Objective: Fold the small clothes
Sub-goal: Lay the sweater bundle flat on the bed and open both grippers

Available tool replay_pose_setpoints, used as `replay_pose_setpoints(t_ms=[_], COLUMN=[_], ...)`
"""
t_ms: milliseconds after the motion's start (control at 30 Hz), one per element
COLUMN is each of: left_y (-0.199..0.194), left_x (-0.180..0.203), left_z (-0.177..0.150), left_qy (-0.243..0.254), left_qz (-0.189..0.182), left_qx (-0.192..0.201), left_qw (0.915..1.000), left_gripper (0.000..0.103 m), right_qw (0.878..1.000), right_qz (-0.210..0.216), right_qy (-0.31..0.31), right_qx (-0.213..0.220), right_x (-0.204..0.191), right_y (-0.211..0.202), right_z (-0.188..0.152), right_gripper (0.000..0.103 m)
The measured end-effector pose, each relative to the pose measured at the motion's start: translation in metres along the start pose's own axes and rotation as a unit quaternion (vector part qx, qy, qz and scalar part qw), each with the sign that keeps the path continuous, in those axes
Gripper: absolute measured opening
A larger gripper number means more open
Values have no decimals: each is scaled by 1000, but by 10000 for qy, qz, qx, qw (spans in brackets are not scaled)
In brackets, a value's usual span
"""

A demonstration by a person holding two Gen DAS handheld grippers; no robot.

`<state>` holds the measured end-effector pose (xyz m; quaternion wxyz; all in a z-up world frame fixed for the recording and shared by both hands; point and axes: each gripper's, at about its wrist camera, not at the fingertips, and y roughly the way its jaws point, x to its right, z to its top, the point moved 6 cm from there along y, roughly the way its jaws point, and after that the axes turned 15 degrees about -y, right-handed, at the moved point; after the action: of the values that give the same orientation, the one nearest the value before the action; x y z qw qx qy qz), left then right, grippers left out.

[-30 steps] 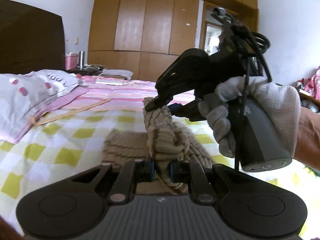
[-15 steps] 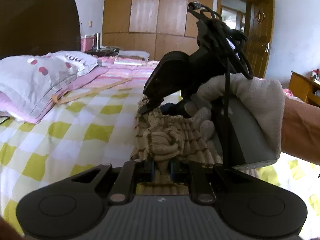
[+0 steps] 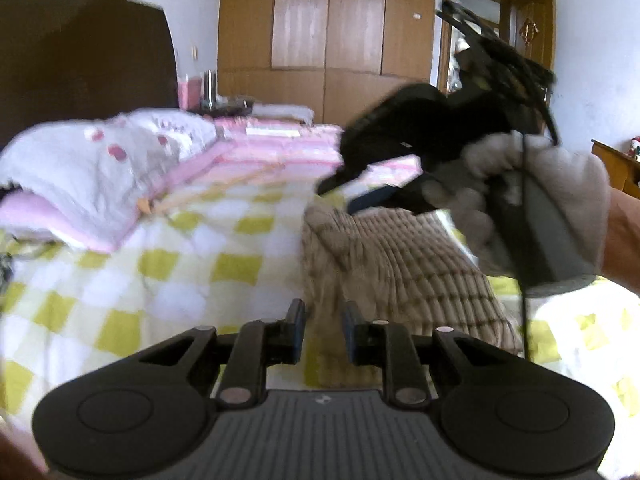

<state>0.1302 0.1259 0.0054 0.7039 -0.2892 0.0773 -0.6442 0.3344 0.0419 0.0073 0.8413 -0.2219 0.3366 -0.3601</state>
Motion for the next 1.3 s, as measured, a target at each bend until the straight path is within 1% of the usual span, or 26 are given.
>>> replay_pose_setpoints(t_ms=[67,133,200,300,367,400,433,500,600,633,700,800,833,867,933,1033,1100,1200,1300], left_y=[-7,-9,-3,23,46,59,72,96,130,136,136,129,128,128,130,132,132,126,108], left_x=[1,6,17,35,45,48,51,53,45,39,29,17,13,8,3,4,4,3,7], left_z=[8,15,22,26,27,27,27,27,24,22,17,11,8,6,6,6,6,11,18], left_qy=[37,32,174,340,361,404,434,474,624,649,667,854,844,780,726,813,847,684,584], left_qz=[21,-44,-107,-230,-352,-328,-277,-178,353,501,577,875,914,949,1022,1062,1063,1023,887], left_qx=[111,192,304,285,191,183,160,106,-55,-123,-125,4,-20,-44,-69,-62,-56,-81,64], left_qw=[9999,9998,9993,9988,9985,9985,9985,9987,9974,9966,9960,9925,9922,9924,9921,9910,9907,9924,9943], left_gripper=[28,28,29,29,29,29,29,29,30,35,37,37,37,37,37,37,37,37,37], right_qw=[9998,9991,9976,9934,9872,9841,9817,9803,9803,9797,9795,9785,9775,9768,9761,9668,9677,9701,9691], right_qz=[-60,-149,-334,-655,-1039,-1191,-1288,-1343,-1332,-1338,-1321,-1316,-1331,-1318,-1293,-1536,-1564,-1551,-1592], right_qy=[-165,-389,-608,-938,-1210,-1315,-1400,-1445,-1458,-1491,-1514,-1586,-1637,-1687,-1743,-2035,-1969,-1859,-1877], right_qx=[60,101,88,61,93,118,130,102,-61,-106,-167,-87,-57,-36,-81,-152,-157,-150,-133], right_x=[1,2,3,6,11,15,18,25,31,32,32,26,23,19,15,11,10,8,8], right_y=[-16,-31,-41,-56,-66,-71,-74,-79,-73,-69,-64,-62,-62,-61,-54,-37,-36,-43,-51], right_z=[3,2,-4,-18,-29,-32,-35,-41,-51,-55,-62,-69,-70,-72,-77,-86,-85,-80,-80], right_gripper=[33,33,33,34,33,33,33,33,33,33,33,34,34,37,39,41,42,42,41])
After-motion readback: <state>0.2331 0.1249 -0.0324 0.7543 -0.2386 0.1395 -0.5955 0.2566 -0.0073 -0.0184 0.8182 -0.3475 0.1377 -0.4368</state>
